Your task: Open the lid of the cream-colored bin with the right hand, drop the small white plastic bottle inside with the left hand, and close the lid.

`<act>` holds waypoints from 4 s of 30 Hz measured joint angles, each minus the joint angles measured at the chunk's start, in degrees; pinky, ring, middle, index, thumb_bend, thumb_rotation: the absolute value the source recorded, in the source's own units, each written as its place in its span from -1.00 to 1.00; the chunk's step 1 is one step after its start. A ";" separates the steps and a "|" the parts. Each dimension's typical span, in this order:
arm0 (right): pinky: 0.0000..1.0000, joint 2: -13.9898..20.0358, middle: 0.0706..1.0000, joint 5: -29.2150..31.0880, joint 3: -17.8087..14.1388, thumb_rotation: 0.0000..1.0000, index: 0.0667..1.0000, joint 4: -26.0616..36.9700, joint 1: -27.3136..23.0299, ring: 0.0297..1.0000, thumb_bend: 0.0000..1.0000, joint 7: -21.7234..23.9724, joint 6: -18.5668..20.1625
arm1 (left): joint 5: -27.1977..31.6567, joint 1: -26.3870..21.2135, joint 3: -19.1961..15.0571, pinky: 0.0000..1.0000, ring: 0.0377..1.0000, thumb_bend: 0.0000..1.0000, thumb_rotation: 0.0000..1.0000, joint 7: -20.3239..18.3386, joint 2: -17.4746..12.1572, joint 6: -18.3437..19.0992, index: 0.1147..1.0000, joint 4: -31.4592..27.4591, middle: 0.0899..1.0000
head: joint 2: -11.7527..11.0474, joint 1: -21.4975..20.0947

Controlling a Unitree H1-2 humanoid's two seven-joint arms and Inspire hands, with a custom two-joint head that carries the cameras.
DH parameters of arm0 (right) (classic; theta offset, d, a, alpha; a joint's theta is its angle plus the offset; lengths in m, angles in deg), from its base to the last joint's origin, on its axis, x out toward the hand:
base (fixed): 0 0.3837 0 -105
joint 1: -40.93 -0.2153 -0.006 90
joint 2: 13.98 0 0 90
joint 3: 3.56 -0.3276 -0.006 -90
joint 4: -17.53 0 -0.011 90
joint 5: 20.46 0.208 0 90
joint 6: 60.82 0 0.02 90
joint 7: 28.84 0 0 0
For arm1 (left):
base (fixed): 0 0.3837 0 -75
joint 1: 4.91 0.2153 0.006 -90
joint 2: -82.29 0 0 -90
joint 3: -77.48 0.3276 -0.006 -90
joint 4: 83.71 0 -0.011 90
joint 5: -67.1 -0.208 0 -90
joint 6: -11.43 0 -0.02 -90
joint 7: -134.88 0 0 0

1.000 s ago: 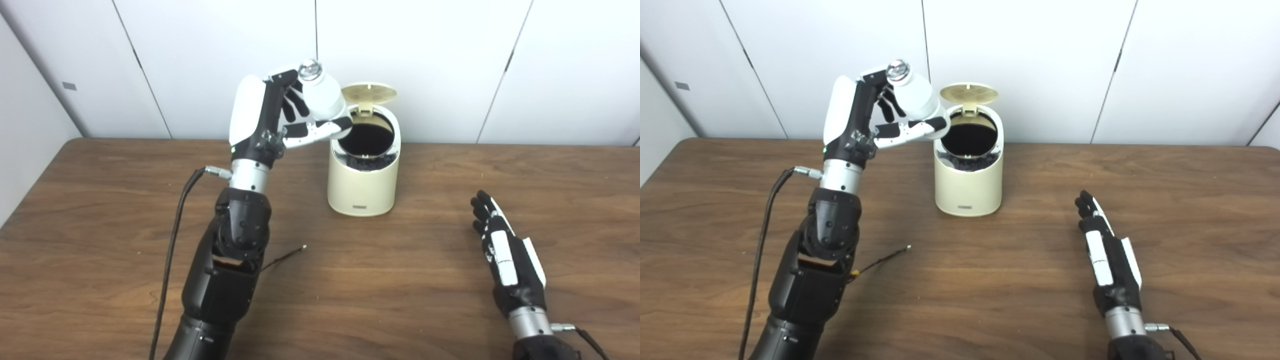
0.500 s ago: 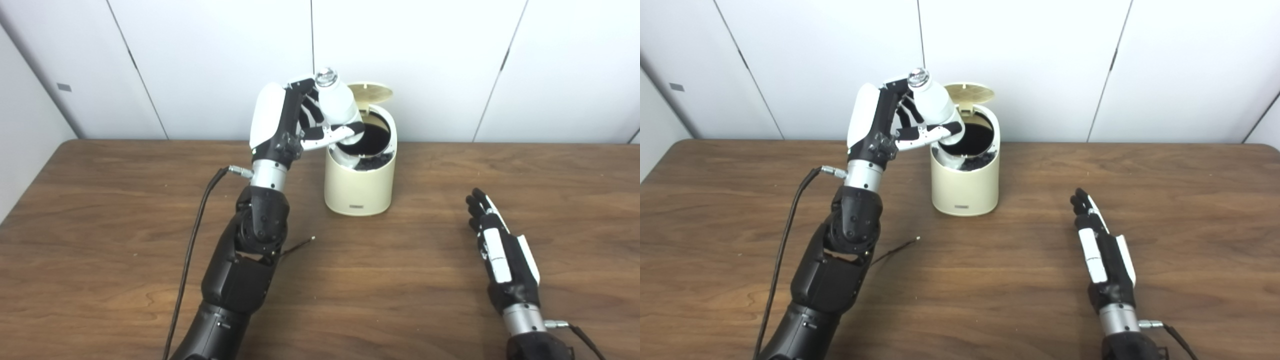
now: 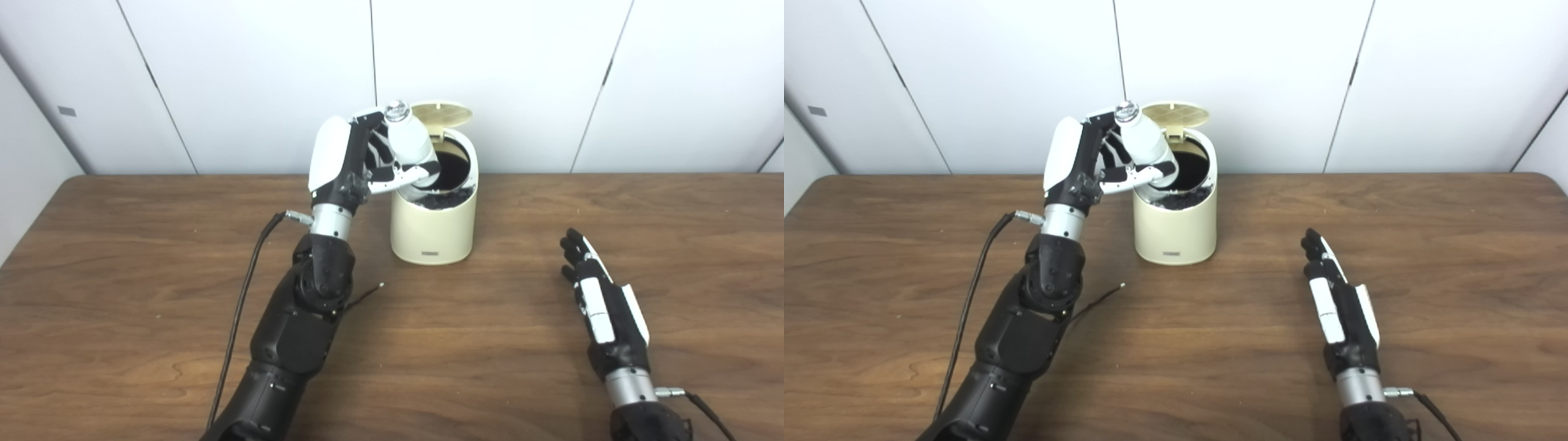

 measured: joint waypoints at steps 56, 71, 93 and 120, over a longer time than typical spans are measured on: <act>0.94 0.03 0.79 -0.09 -0.08 0.89 0.77 0.08 0.04 0.91 0.34 -0.13 0.05 | -2.70 -0.90 3.27 -0.33 -0.25 1.00 -0.79 3.80 -1.03 -0.43 0.00 1.60 -0.11 | 0.88 0.97; 0.96 0.35 0.81 0.59 -0.43 0.88 0.79 -0.33 -0.27 0.92 0.31 -0.10 0.02 | 2.09 -0.37 0.86 -0.55 -0.49 0.05 -0.99 5.47 0.09 -6.06 -0.14 1.07 -0.33 | 0.79 1.23; 0.93 1.41 0.83 2.69 -0.54 0.84 0.82 -0.38 -0.24 0.93 0.31 0.39 -0.01 | 9.62 6.47 -6.37 -0.46 -0.33 0.04 -1.00 -0.59 -0.11 0.79 -0.11 -15.62 -0.25 | 1.23 1.23; 0.94 7.42 0.85 -2.83 1.96 0.94 0.79 6.59 -15.13 0.93 0.30 2.96 10.72 | 22.13 25.52 -8.35 0.89 0.91 0.13 1.00 -14.76 -3.97 14.64 0.91 -26.65 0.92 | 1.14 -0.53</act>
